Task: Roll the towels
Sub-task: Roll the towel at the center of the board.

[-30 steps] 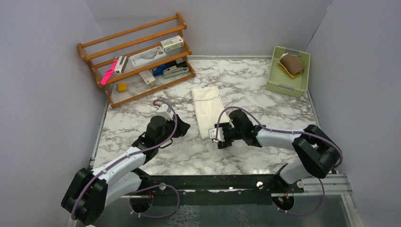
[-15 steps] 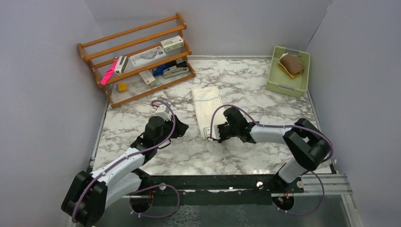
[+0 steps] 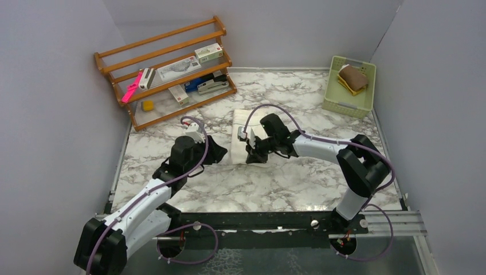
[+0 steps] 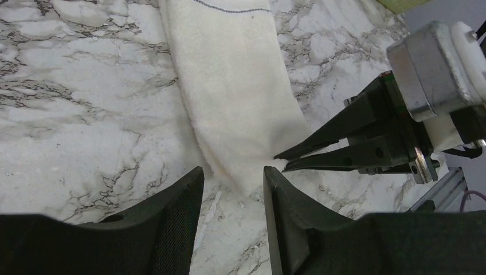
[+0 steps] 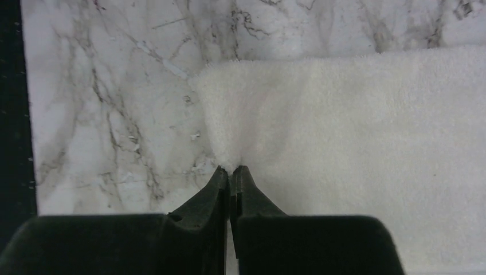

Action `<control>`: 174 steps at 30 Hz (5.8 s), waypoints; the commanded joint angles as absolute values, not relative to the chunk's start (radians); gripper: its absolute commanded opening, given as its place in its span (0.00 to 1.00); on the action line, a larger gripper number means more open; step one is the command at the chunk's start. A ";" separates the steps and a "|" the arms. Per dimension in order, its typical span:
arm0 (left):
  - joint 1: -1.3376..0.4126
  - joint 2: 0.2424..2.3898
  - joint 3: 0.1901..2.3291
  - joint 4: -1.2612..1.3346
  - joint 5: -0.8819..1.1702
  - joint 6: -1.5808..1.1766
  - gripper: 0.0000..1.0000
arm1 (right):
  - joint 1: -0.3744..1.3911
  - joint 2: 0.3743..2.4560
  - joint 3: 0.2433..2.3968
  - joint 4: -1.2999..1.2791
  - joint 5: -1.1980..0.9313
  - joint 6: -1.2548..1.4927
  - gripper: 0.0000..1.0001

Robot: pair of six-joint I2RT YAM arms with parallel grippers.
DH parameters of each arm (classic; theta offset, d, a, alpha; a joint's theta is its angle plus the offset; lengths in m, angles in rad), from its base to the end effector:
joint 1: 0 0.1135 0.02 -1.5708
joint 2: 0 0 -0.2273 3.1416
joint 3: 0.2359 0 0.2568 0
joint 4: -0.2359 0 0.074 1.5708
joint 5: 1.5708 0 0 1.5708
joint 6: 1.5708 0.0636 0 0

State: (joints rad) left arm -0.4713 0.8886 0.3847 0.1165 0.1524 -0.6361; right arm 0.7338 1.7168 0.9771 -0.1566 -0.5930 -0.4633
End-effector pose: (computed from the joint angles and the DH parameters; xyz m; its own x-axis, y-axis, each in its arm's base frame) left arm 0.2193 -0.1226 0.1702 -0.6118 -0.3473 -0.7107 0.2618 0.7590 -0.5962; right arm 0.2414 0.2656 0.1154 -0.1549 -0.6387 -0.7537 -0.9879 0.1081 0.1114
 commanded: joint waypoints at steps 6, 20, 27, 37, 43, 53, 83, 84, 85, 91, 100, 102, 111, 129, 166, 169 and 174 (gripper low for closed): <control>-0.452 0.818 0.393 0.108 0.324 -0.611 0.45 | 0.741 1.819 1.117 -0.267 -0.786 -0.056 0.01; -0.454 0.887 0.320 0.279 0.399 -0.655 0.36 | 0.676 2.176 1.458 -0.518 -1.006 0.045 0.01; -0.455 0.969 0.319 0.355 0.361 -0.659 0.27 | 0.618 2.255 1.473 -0.473 -1.180 0.107 0.01; -0.455 1.224 0.339 0.562 0.415 -0.686 0.20 | 0.590 2.317 1.471 -0.389 -1.186 0.209 0.01; -0.455 1.356 0.330 0.639 0.387 -0.686 0.15 | 0.584 2.327 1.467 -0.361 -1.163 0.235 0.01; -0.445 1.545 0.361 0.653 0.254 -0.626 0.09 | 0.584 2.255 1.427 -0.332 -1.003 0.207 0.39; -0.400 1.579 0.383 0.642 0.321 -0.654 0.07 | 0.936 1.445 0.393 0.909 -0.116 -0.633 0.59; -0.400 1.579 0.383 0.643 0.322 -0.652 0.07 | 0.937 1.446 0.397 0.893 -0.148 -0.607 0.43; -0.400 1.580 0.381 0.643 0.323 -0.651 0.07 | 0.937 1.452 0.413 0.859 -0.174 -0.591 0.32; -0.399 1.595 0.386 0.642 0.329 -0.652 0.07 | 0.937 1.573 0.574 0.655 -0.226 -0.554 0.01; -0.399 1.596 0.391 0.643 0.336 -0.654 0.07 | 0.936 1.745 0.730 0.520 -0.291 -0.470 0.01; -0.400 1.594 0.391 0.643 0.340 -0.652 0.07 | 0.936 1.767 0.723 0.544 -0.283 -0.455 0.01; -0.399 1.611 0.394 0.642 0.352 -0.634 0.04 | 0.833 1.755 0.657 0.577 -0.282 -0.398 0.01; -0.399 1.631 0.423 0.617 0.363 -0.604 0.04 | 0.792 1.735 0.701 0.455 -0.214 -0.371 0.27; -0.398 1.679 0.484 0.577 0.403 -0.583 0.04 | 1.022 1.727 0.701 0.483 -0.034 -0.766 0.50; -0.399 1.677 0.483 0.572 0.402 -0.579 0.04 | 1.021 1.760 0.724 0.476 -0.027 -0.752 0.49; -0.397 1.674 0.486 0.558 0.404 -0.562 0.04 | 1.006 1.800 0.760 0.442 -0.012 -0.727 0.43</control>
